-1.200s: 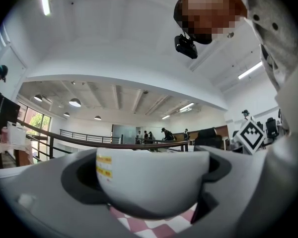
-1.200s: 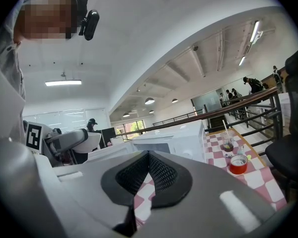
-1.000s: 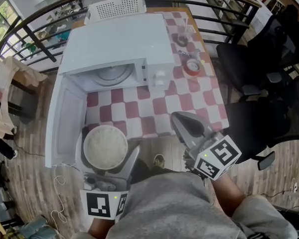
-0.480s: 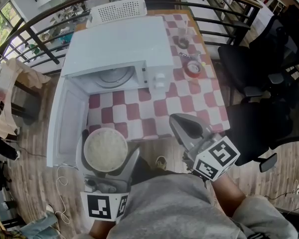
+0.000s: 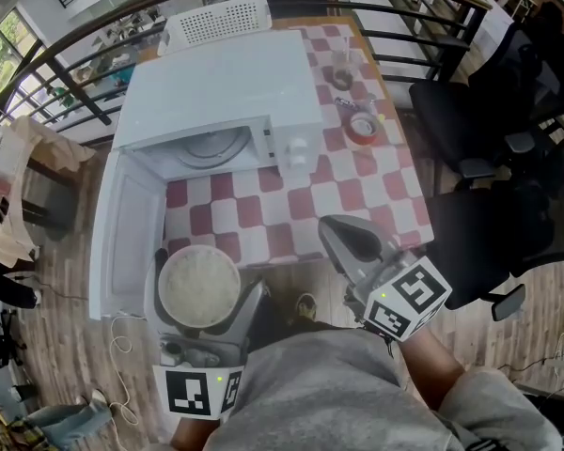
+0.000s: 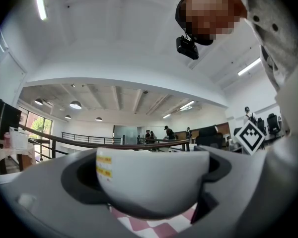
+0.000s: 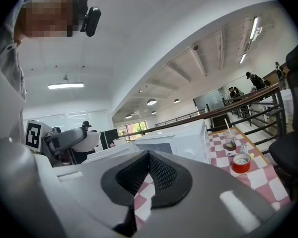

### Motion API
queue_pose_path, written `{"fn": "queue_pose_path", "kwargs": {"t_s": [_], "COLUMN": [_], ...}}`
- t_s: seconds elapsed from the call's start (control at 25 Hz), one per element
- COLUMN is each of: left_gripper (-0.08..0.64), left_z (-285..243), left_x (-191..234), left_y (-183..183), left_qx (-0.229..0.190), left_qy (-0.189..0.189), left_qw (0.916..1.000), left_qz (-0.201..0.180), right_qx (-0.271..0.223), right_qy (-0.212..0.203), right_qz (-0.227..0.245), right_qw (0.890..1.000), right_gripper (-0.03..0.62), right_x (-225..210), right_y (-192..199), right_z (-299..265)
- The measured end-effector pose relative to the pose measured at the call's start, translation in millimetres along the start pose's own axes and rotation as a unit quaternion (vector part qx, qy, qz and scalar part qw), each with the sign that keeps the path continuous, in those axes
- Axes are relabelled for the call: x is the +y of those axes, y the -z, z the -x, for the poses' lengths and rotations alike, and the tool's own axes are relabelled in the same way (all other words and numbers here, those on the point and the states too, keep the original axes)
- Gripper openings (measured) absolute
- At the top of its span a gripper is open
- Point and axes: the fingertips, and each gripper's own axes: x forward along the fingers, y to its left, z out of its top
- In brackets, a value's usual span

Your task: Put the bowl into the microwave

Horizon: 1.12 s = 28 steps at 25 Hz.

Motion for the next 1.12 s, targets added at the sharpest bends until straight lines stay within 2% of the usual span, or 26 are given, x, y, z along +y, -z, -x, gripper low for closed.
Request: {"fn": "queue_pose_path", "kwargs": {"t_s": [0.48,1.12], "left_gripper": [0.541,0.54], "left_z": [-13.8,-42.7], "left_x": [8.9,59.6], "left_y": [11.0,32.3], "left_qx": [0.007,0.024], "left_qy": [0.016,0.031], "left_qw": [0.9998,0.9985], "left_qz": [0.011,0.039], "right_qx": [-0.006,0.019], "right_qy": [0.011,0.024], "right_qz": [0.003,0.007], "right_qw": [1.0,1.0], "right_gripper": [0.0,0.0], "right_x": [-10.5,-4.3], "right_y": [-6.5,-6.4], "right_z": [-7.1,-67.7]}}
